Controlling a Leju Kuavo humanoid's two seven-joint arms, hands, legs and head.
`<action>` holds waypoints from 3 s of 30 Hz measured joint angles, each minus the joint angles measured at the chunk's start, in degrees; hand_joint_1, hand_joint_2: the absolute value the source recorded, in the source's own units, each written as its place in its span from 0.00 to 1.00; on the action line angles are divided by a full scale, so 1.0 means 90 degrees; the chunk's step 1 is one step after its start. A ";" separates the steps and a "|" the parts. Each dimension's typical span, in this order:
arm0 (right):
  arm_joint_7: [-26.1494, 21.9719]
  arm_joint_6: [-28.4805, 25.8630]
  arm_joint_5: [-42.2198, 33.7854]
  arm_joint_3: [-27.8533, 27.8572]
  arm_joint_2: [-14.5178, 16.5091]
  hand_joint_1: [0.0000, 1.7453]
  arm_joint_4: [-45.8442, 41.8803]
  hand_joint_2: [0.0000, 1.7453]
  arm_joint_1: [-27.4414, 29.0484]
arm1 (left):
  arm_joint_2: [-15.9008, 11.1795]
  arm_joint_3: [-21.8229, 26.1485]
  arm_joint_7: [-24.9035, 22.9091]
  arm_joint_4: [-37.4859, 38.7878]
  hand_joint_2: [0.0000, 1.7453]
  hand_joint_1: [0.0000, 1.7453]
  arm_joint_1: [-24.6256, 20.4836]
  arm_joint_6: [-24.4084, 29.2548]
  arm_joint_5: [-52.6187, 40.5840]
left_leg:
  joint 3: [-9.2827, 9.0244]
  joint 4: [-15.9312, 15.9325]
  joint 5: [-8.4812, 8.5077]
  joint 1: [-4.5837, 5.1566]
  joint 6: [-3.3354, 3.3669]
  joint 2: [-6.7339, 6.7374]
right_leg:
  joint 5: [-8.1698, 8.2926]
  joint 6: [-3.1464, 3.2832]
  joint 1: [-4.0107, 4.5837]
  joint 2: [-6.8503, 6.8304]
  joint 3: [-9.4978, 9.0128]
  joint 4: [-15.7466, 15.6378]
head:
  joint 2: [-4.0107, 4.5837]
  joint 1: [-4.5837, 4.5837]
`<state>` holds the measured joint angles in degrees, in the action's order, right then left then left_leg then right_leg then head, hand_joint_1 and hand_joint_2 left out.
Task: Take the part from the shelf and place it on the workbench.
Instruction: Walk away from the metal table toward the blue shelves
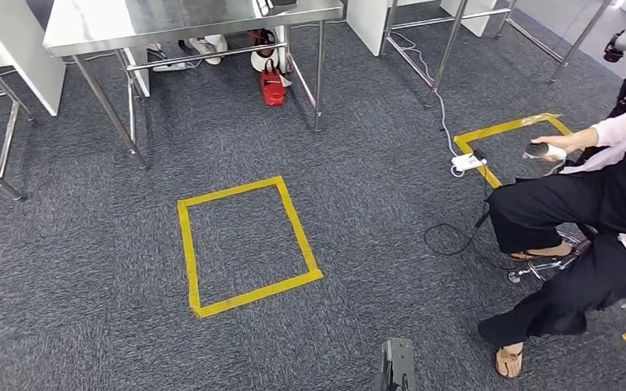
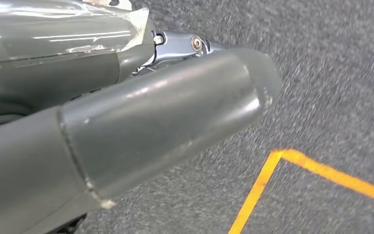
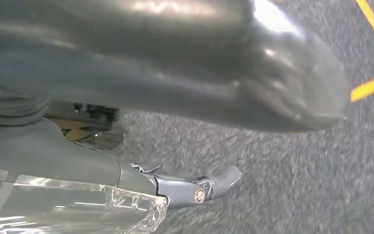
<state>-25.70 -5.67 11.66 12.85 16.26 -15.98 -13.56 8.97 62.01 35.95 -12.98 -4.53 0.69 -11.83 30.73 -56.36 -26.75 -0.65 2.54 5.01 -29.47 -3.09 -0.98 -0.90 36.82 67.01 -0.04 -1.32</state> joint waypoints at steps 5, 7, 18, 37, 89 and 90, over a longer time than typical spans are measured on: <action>-0.0012 -0.0021 -0.0041 -0.0042 0.0035 0.00 -0.0005 0.00 0.0001 | 0.0053 0.0081 0.0025 -0.0019 0.00 0.00 -0.0012 0.0005 0.0057 | -0.0042 -0.0017 -0.0013 0.0053 -0.0171 0.0330 | 0.0318 0.0135 0.0064 -0.0257 -0.0608 -0.1160 | 0.0000 0.0015; -0.0007 -0.0022 -0.0049 -0.0046 0.0049 0.00 -0.0006 0.00 0.0007 | 0.0070 0.0104 0.0041 -0.0036 0.00 0.00 -0.0025 0.0009 0.0076 | -0.0026 -0.0099 -0.0107 0.0014 -0.0253 0.0221 | 0.0363 0.0231 -0.0002 -0.0104 -0.0597 -0.1181 | 0.0000 0.0026; -0.0019 0.0010 -0.0199 -0.0086 0.0121 0.00 -0.0017 0.00 0.0007 | 0.0075 0.0225 0.0066 -0.0100 0.00 0.00 0.0032 -0.0026 0.0063 | -0.0089 -0.0232 -0.0220 -0.0119 -0.0309 -0.1041 | 0.0504 0.0294 0.0016 0.0772 -0.0502 -0.1122 | 0.0000 0.0075; -0.0190 0.0215 -0.0564 -0.0032 -0.0078 0.00 -0.0024 0.00 0.0135 | 0.0096 0.0240 0.0072 -0.0174 0.00 0.00 0.0002 -0.0108 -0.0157 | -0.0116 -0.0078 -0.0185 0.0036 -0.0227 0.0229 | 0.0400 0.0213 0.0061 -0.0160 -0.0528 -0.1151 | 0.0000 0.0027; -0.0428 0.0520 -0.1634 0.0925 -0.0668 0.00 -0.0027 0.00 0.0377 | 0.0062 -0.0597 -0.0341 -0.0099 0.00 0.00 -0.0414 -0.0315 -0.1067 | 0.0060 -0.0108 -0.0068 -0.0024 -0.0008 -0.0338 | -0.0186 0.0169 0.0013 0.0180 0.0713 0.0844 | 0.0000 -0.0002; -0.0428 0.0533 -0.1619 0.0925 -0.0663 0.00 -0.0027 0.00 0.0379 | 0.0063 -0.0596 -0.0322 -0.0098 0.00 0.00 -0.0407 -0.0337 -0.1044 | 0.0062 -0.0109 -0.0071 -0.0020 -0.0013 -0.0259 | -0.0155 0.0122 0.0003 0.0159 0.0675 0.0824 | 0.0000 -0.0004</action>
<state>-29.55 -0.87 -2.92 21.17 10.29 -16.22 -10.15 9.54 56.65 33.05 -13.87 -8.19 -2.34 -21.22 31.28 -57.34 -27.39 -0.84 2.43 2.67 -30.87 -1.99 -0.95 0.53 42.90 74.42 -0.04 -1.36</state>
